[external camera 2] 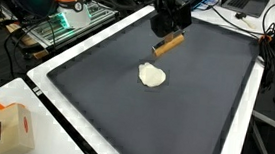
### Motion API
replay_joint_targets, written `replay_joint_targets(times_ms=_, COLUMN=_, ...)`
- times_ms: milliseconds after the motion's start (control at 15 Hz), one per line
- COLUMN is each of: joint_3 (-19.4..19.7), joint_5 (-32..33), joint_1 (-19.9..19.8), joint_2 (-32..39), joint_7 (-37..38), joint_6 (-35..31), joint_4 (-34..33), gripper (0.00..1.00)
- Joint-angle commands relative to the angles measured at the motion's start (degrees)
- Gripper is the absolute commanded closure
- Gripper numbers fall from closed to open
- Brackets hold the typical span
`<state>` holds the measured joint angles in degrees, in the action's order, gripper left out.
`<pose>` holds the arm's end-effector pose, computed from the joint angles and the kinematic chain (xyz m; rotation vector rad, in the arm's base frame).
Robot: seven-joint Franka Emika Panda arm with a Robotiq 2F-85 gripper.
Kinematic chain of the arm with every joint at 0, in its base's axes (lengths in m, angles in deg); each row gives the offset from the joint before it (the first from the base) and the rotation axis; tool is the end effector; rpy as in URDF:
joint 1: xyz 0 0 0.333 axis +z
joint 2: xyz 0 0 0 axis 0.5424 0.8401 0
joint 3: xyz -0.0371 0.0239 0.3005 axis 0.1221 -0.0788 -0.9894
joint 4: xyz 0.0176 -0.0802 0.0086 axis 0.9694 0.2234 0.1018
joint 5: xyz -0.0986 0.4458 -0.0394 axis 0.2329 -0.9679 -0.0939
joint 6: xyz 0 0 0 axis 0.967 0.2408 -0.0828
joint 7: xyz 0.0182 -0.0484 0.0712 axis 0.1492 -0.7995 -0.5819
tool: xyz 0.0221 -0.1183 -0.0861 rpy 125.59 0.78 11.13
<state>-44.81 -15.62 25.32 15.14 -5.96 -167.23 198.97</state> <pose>0.6381 -0.0642 0.2906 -2.5108 -1.6321 -0.5548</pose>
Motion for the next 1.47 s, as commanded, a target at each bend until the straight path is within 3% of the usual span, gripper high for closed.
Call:
replay_joint_targets(times_ms=0, joint_3=0.72, joint_5=-7.26, joint_1=-0.78, joint_2=1.43, joint_7=2.99, joint_6=4.01, joint_4=-2.29, gripper=0.75)
replay_joint_targets(times_ms=667, joint_3=2.02, joint_5=-16.68, joint_1=-2.50, joint_2=6.36, joint_7=17.20, joint_6=11.17, joint_4=-4.62, gripper=0.75)
replay_joint_targets(times_ms=1067, joint_3=2.31, joint_5=-23.75, joint_1=-4.08, joint_2=9.60, joint_7=21.34, joint_6=14.87, joint_4=-5.74, gripper=0.75)
replay_joint_targets(times_ms=1400, joint_3=2.58, joint_5=-26.05, joint_1=-4.54, joint_2=12.62, joint_7=24.25, joint_6=16.06, joint_4=-6.94, gripper=0.75)
